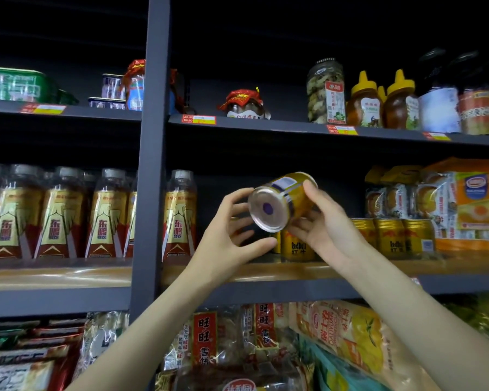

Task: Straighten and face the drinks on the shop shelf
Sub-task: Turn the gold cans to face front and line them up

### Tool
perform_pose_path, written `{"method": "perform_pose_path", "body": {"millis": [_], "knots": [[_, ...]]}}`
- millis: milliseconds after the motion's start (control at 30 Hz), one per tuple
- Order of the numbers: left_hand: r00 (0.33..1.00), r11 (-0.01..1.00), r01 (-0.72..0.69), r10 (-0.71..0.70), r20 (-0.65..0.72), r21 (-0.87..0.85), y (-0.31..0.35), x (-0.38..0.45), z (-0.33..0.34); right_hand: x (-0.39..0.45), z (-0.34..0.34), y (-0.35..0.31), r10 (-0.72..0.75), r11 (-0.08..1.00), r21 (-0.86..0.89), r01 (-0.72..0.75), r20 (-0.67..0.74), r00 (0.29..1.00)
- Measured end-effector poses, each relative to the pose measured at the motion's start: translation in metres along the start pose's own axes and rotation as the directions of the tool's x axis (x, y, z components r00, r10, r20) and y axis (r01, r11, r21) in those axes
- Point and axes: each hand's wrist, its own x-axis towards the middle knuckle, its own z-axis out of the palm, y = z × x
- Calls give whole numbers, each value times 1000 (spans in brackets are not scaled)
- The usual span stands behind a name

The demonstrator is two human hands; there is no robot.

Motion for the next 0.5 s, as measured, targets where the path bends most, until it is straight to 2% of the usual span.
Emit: {"method": "perform_pose_path", "body": {"millis": [67, 133, 267, 300, 367, 433, 500], "knots": [[999, 999, -35, 35, 21, -15, 3, 0, 3, 3, 2, 0, 126, 986, 110, -122, -33, 991], [998, 999, -44, 44, 49, -3, 4, 0, 2, 5, 1, -2, 179, 978, 121, -173, -42, 983], [995, 993, -41, 31, 92, 114, -2, 1, -12, 10, -1, -4, 140, 990, 31, -139, -33, 990], [996, 981, -52, 37, 82, 187, -4, 2, -17, 13, -1, -5, 92, 995, -33, -93, -32, 995], [1000, 947, -28, 24, 17, 320, -10, 3, -28, 18, 0, -4, -38, 957, -290, 29, -25, 999], [996, 926, 51, -21, -86, 375, -14, 4, -38, 25, 5, 2, -151, 788, -604, 122, 3, 989], [984, 909, 119, -54, -171, 398, -16, 3, -44, 32, 14, 12, -207, 604, -782, 155, 34, 978]]}}
